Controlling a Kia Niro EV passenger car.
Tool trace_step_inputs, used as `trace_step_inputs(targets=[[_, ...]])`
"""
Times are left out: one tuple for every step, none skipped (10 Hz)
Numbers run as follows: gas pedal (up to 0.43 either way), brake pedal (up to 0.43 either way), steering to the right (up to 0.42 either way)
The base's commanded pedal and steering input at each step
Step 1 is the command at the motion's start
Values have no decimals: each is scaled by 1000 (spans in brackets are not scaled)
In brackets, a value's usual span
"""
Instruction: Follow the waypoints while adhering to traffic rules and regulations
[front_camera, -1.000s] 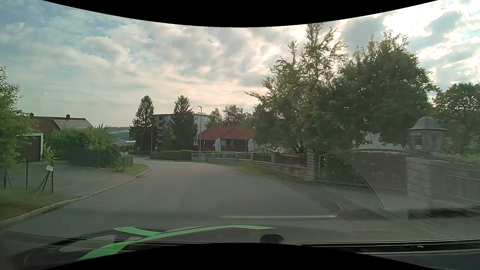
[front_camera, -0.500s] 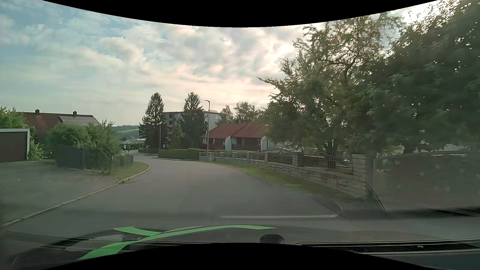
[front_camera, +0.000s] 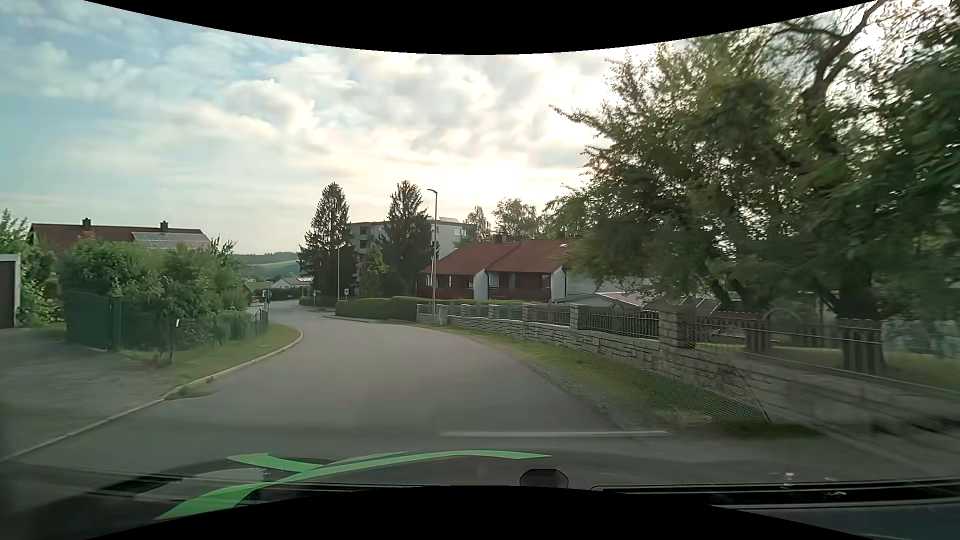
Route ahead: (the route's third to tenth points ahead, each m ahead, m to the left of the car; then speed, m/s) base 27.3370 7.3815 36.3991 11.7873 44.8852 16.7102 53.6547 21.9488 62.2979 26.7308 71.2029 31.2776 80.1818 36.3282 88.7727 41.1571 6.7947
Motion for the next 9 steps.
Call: trace_step_inputs(targets=[[87,0,-73],[98,0,-69],[98,0,-70],[110,0,-74],[110,0,-80],[110,0,-83],[87,0,-88],[79,0,-90],[67,0,-90]])
